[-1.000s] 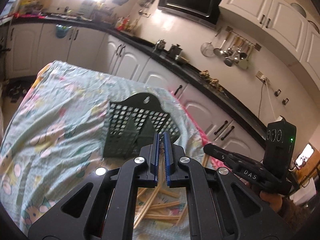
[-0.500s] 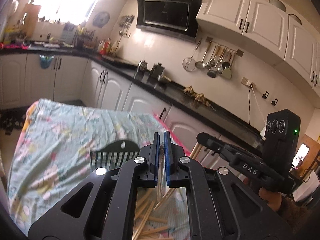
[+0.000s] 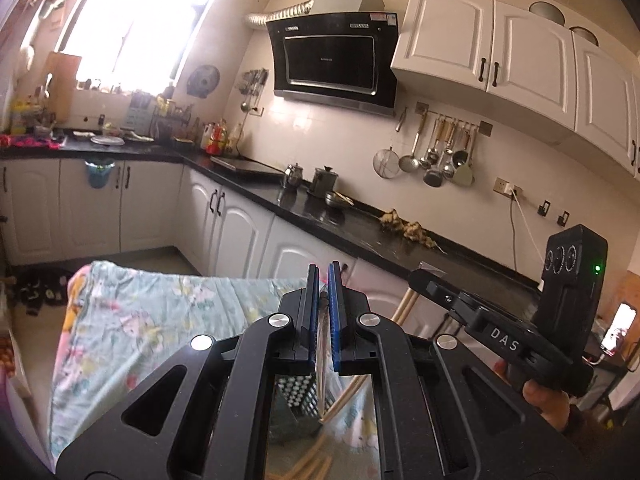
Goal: Organize utensils
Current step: 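Lift the held chopsticks with both tools and carry them above the green caddy, then open both tools to drop the chopsticks upright into the green caddy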
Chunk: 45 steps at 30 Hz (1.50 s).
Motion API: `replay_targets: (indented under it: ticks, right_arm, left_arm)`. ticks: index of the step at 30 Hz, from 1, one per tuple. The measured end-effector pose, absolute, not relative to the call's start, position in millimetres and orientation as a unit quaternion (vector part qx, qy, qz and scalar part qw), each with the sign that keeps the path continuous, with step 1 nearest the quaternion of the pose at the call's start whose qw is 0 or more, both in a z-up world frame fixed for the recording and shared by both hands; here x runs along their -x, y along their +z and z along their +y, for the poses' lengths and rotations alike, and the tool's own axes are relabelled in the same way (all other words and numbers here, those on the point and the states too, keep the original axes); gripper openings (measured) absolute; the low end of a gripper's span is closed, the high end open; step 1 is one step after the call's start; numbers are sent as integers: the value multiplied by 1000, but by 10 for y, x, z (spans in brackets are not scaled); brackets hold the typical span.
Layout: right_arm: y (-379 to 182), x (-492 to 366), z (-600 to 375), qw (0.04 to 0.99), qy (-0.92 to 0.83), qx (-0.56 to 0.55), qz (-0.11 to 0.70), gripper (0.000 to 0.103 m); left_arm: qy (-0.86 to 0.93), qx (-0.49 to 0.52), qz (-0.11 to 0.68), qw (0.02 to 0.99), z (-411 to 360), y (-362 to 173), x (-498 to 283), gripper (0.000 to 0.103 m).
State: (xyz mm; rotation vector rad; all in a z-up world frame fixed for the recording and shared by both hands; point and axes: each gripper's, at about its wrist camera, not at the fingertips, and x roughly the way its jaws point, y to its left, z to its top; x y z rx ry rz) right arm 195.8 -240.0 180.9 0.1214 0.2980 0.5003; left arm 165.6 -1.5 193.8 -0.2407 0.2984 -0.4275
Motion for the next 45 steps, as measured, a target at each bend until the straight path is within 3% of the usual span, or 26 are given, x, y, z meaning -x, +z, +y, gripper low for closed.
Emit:
replay_targets:
  ticks: [18, 36, 38, 40, 42, 45]
  right_arm:
    - [1623, -2338, -2465, 966, 213, -65, 132, 5]
    - [1136, -2529, -2384, 963, 197, -57, 173, 6]
    - [1088, -2531, -2363, 963, 196, -54, 179, 9]
    - [1047, -2532, -2351, 963, 192, -52, 184, 33]
    - [1013, -2525, -2361, 963, 188, -55, 186, 40]
    - [981, -2502, -2376, 963, 184, -56, 187, 48]
  left_arm:
    - [-163, 109, 162, 967, 109, 1629, -2070, 2]
    - [-148, 117, 192, 963, 88, 1107, -2247, 2]
    - [-146, 118, 196, 963, 96, 1061, -2241, 2]
    - [-143, 117, 199, 962, 107, 1025, -2224, 8]
    - [-141, 117, 200, 962, 120, 1010, -2202, 28]
    - [-137, 116, 196, 964, 143, 1009, -2133, 37]
